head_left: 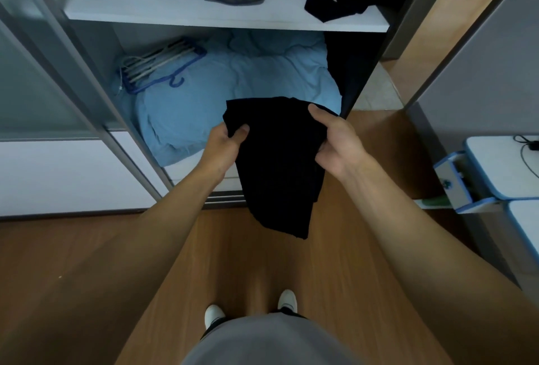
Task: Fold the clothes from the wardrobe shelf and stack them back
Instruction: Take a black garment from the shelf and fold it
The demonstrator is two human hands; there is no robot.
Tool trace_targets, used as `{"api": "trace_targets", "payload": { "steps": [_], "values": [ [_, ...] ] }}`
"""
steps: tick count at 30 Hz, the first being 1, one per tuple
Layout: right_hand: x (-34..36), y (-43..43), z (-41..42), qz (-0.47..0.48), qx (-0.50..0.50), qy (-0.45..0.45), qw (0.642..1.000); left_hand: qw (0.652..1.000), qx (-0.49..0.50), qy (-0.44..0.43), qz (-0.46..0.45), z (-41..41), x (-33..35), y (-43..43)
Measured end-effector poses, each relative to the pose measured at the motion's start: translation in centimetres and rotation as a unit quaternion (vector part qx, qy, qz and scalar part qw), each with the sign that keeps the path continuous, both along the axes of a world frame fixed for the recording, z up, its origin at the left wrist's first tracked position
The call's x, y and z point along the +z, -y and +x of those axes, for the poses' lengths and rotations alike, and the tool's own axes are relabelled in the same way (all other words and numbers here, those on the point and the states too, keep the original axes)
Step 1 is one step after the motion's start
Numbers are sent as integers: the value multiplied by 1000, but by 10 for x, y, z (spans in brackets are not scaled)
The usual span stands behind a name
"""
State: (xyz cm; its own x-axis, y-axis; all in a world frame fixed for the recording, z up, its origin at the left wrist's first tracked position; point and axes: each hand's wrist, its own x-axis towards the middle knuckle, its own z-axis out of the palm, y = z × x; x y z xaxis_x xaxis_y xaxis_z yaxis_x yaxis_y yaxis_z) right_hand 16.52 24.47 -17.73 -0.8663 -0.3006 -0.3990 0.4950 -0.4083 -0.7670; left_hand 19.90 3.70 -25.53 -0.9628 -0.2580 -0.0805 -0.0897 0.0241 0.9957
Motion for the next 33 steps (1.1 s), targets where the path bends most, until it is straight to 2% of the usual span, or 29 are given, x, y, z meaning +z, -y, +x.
{"api": "trace_targets", "payload": {
  "steps": [4, 6, 8, 10, 12, 16, 21, 24, 28, 33],
  "values": [
    [-6, -25, -4, 33, 26, -82, 996, 999, 25, -6, 30, -9, 12, -5],
    [-14, -34, -3, 152, 25, -155, 976, 997, 41, -4, 67, -13, 17, -6],
    [-29, -36, -1, 292, 19, -220, 931, 993, 43, 10, 111, -14, 23, -7],
    [-42, -33, -3, 356, 15, -250, 900, 989, 29, 21, 146, -12, 28, -4],
    [-48, -28, -9, 351, 16, -267, 897, 988, 18, 24, 148, -9, 32, 3],
    [-47, -15, -18, 255, 41, -234, 937, 996, 24, 2, 86, -4, 39, 27],
    [-23, 12, -17, 193, 22, -217, 957, 998, 55, -1, 16, 2, 38, 48],
    [-16, 21, -13, 167, 21, -227, 959, 997, 72, 21, 25, 0, 38, 47],
    [-17, 23, -8, 235, 69, -270, 931, 994, 79, 38, 63, -6, 44, 41],
    [-11, 26, -12, 179, -13, -222, 958, 995, 42, 8, 88, -7, 46, 36]
  ]
}}
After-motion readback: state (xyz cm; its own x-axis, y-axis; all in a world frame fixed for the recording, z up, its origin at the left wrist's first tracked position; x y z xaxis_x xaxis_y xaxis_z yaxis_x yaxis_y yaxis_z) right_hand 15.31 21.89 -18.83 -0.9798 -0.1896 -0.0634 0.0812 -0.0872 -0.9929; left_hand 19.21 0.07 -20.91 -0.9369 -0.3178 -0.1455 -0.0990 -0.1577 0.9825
